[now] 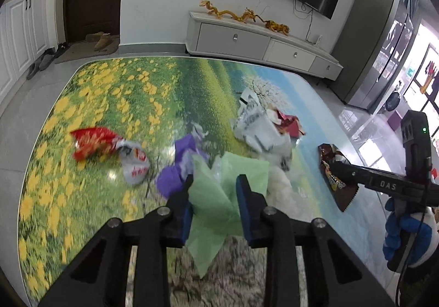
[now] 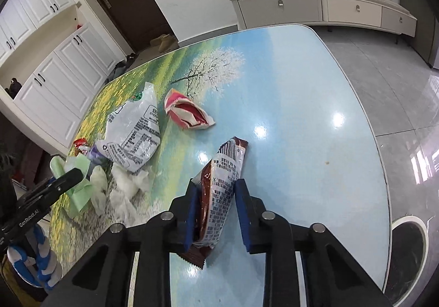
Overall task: Collect trash
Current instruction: 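Grasp the green paper with the left tool while the right tool grasps the brown snack bag, then carry both items to the white bin and open both tools to drop them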
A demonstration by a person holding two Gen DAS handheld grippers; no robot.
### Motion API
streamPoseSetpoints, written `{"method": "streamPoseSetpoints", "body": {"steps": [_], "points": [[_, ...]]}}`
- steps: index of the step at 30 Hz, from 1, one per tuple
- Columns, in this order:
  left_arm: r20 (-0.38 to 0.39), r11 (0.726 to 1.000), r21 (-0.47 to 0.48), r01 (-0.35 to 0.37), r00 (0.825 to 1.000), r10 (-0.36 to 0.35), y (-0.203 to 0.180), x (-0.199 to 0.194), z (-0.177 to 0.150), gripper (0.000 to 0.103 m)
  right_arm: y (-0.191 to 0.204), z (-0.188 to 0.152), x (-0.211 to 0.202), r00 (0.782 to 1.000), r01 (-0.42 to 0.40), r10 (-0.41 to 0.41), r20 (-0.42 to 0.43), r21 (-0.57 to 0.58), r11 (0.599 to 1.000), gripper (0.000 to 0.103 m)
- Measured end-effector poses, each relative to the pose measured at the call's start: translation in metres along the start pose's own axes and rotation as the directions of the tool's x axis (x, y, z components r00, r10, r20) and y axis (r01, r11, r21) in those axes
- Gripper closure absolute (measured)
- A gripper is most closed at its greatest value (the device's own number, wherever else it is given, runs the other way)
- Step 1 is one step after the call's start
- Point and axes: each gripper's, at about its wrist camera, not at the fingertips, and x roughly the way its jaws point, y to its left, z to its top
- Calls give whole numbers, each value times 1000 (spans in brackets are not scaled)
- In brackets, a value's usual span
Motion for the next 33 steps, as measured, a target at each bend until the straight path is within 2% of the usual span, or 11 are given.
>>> {"method": "streamPoseSetpoints", "body": {"steps": [5,12,16,22,28,33], "points": [[9,998,-59,34,999,-34,10,-26,-26,78,-3,-12,-11,999,-30,30,12,12,999,89],[45,997,-67,43,998,-40,11,-67,-52,79,5,-35,-31,998,-56,56,24,-22,998,90],[101,997,-35,63,993,-60,5,-98,-63,79,12,-46,-49,995,-87,89,51,-50,995,90],[178,997,63,33,983,-43,-16,-140,-70,79,13,-63,-78,989,-109,115,93,-67,992,90],[174,996,68,64,982,-75,-35,-149,-64,80,-3,-80,-109,981,-117,121,152,-34,993,90],[126,985,108,134,981,-148,-74,-134,-54,80,-37,-95,-140,971,-87,79,224,24,996,90]]}}
